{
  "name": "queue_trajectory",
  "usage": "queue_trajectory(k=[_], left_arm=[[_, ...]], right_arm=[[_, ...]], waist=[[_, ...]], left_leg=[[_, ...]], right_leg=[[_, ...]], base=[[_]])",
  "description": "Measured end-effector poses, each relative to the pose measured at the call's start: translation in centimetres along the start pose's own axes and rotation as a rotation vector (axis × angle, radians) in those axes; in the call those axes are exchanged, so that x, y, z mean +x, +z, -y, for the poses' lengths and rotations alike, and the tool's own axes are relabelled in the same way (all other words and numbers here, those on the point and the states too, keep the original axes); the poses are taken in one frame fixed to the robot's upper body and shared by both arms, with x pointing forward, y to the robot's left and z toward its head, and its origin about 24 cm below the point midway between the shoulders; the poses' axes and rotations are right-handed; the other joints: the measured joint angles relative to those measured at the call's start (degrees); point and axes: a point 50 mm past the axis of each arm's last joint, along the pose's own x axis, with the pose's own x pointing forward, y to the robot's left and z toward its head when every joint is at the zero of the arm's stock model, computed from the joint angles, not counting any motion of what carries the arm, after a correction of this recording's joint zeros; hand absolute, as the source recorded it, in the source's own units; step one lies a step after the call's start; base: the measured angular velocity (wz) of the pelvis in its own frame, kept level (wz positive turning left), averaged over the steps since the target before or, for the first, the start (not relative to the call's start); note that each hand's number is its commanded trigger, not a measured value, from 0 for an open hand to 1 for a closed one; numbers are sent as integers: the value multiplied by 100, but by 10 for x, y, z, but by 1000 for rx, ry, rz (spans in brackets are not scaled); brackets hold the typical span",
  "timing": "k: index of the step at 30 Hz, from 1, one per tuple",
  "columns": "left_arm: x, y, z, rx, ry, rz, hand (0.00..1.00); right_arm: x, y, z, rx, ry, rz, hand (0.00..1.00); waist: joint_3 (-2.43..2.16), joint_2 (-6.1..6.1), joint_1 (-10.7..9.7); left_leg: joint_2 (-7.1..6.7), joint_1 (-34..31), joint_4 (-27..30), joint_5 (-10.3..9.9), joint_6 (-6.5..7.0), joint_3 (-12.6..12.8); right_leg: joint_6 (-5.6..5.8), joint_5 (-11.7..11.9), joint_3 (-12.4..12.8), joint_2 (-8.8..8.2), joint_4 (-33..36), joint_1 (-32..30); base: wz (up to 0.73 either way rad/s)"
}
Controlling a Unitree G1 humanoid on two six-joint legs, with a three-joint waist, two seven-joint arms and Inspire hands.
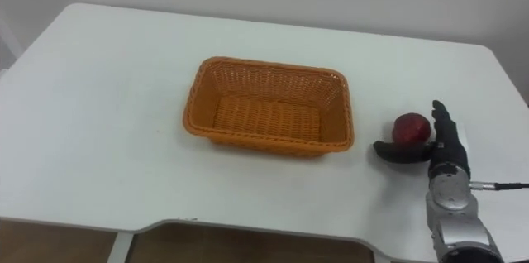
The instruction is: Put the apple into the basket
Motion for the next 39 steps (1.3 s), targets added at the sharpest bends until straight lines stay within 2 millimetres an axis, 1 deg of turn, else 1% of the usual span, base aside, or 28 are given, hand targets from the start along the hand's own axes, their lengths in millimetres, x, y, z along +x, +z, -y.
queue_trajectory(k=[3, 4, 5, 6, 7, 10, 14, 19, 21, 24, 27, 28, 31, 34, 36, 38, 39], left_arm=[[0, 0, -1, -7, -2, 0, 0], [0, 0, -1, -7, -2, 0, 0], [0, 0, -1, -7, -2, 0, 0], [0, 0, -1, -7, -2, 1, 0], [0, 0, -1, -8, -3, 1, 0], [0, 0, -1, -13, -2, -2, 0], [0, -1, 0, -14, -18, -3, 0], [0, -2, 1, -11, -25, -9, 0], [0, -5, 2, -7, -29, -22, 0], [1, -3, 1, 1, -27, -19, 0], [1, -2, -2, 19, -20, -19, 0], [1, -2, -3, 24, -20, -18, 0], [2, 1, -3, 25, -18, -11, 0], [2, 3, -3, 25, -13, -8, 0], [2, 4, -4, 25, -4, -6, 0], [2, 5, -4, 24, 5, -6, 0], [2, 4, -4, 24, 6, -6, 0]], right_arm=[[0, 0, 0, -5, 8, 0, 0], [0, 0, 0, -9, 8, 1, 9], [0, 0, 0, -13, 9, 2, 56], [0, 0, 0, -16, 10, 2, 56], [0, 1, -1, -22, 11, 4, 100], [1, 2, 1, -43, 8, 11, 100], [4, 5, 11, -69, -14, 16, 100], [4, 1, 13, -100, -24, 2, 100], [4, -3, 14, -107, -30, -11, 100], [3, -7, 14, -111, -38, -25, 100], [3, -9, 15, -109, -44, -37, 100], [3, -9, 15, -109, -47, -37, 100], [3, -10, 16, -108, -57, -37, 100], [3, -9, 16, -105, -61, -30, 100], [3, -8, 15, -100, -60, -28, 100], [3, -7, 16, -92, -64, -27, 100], [3, -7, 16, -91, -66, -27, 100]], waist=[[2, 3, -1], [2, 4, -1], [1, 6, 0], [1, 8, 2], [4, 12, 2], [1, 20, 3], [5, 35, 2], [5, 45, -1], [6, 33, 10], [18, -28, 76], [19, -74, 81], [24, -85, 77], [21, -85, 68], [11, -73, 59], [-17, -53, 61], [-58, -29, 61], [-61, -18, 64]], left_leg=[[-6, -19, 17, 0, 1, -43], [-8, -26, 23, 0, 1, -50], [-8, -25, 23, 0, 1, -51], [-9, -24, 22, 0, 1, -51], [-10, -25, 20, 0, 1, -55], [-14, -29, 18, 0, 1, -95], [-16, -25, 43, 1, 1, -121], [-17, 28, 43, 1, 1, -202], [-18, 73, 43, 1, 1, -204], [-28, 43, 43, 0, 1, -202], [-31, -1, 47, 0, 1, -230], [-31, -14, 87, 0, 1, -235], [-31, -23, 83, 0, 1, -235], [-29, -20, 76, 0, 0, -228], [-29, -12, 63, 0, 1, -222], [-29, 3, 37, 0, 1, -212], [-29, 5, 39, 0, 1, -211]], right_leg=[[0, 0, -45, -6, 2, 6], [2, -1, -55, -9, 1, 7], [3, -2, -56, -9, 0, 10], [3, -2, -55, -9, 0, 10], [4, -2, -56, -8, 0, 10], [6, -4, -63, -10, 3, 10], [6, -4, -93, -9, -4, 39], [6, -5, -136, -5, -11, 117], [13, -11, -143, -7, -13, 173], [10, -29, -134, -12, -16, 153], [13, -27, -156, -3, -89, 184], [14, -24, -202, -6, -91, 182], [14, -23, -205, -7, -92, 176], [14, -23, -176, -4, -88, 173], [15, -23, -177, -4, -82, 169], [15, -22, -170, -5, -81, 164], [15, -22, -161, -5, -78, 164]], base=[[6], [3], [0], [0], [0], [0], [4], [6], [4], [2], [8], [6], [1], [0], [0], [-2], [0]])
